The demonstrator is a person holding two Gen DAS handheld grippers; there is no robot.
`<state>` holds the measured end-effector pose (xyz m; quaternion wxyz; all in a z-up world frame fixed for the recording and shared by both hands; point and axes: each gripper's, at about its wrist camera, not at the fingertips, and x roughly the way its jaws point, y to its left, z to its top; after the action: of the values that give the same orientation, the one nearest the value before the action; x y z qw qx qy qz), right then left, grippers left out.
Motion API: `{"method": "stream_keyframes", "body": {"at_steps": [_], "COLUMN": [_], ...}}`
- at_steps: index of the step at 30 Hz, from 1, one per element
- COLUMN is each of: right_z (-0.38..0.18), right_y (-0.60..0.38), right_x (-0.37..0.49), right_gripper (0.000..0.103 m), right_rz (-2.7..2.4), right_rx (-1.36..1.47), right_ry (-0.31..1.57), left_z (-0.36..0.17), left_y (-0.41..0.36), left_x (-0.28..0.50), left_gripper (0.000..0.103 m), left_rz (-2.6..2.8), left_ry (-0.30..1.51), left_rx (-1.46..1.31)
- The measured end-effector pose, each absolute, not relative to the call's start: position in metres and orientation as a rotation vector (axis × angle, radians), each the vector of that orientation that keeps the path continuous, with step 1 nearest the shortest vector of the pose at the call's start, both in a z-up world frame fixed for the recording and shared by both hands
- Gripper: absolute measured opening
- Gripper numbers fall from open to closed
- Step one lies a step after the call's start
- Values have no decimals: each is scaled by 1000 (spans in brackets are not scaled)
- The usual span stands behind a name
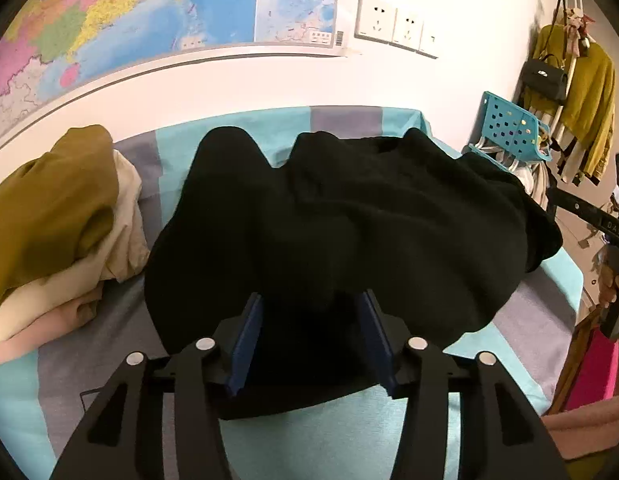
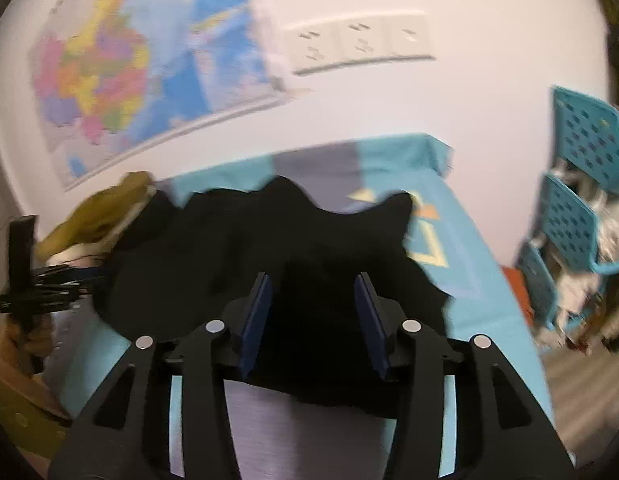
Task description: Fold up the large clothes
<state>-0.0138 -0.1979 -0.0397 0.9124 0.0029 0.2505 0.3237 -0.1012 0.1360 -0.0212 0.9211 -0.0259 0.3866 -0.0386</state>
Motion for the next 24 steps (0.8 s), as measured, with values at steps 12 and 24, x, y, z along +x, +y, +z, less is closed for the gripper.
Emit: {"method": "stream_keyframes", "body": {"at_steps": [12, 24], "right_z": [-82, -26], "right_y": [-119, -79], "right_x": [13, -51], "right_gripper": [46, 60], "right_rz": [728, 965], "right_rx": [-75, -213], "right_ry": [678, 486], "left_z": [-32, -22], "left_y": [144, 158], "left_x": [-94, -121], "left_gripper": [69, 71], "left_rz": [-6, 17], "left_ry": [819, 795], "left_rx": [-87, -121]}}
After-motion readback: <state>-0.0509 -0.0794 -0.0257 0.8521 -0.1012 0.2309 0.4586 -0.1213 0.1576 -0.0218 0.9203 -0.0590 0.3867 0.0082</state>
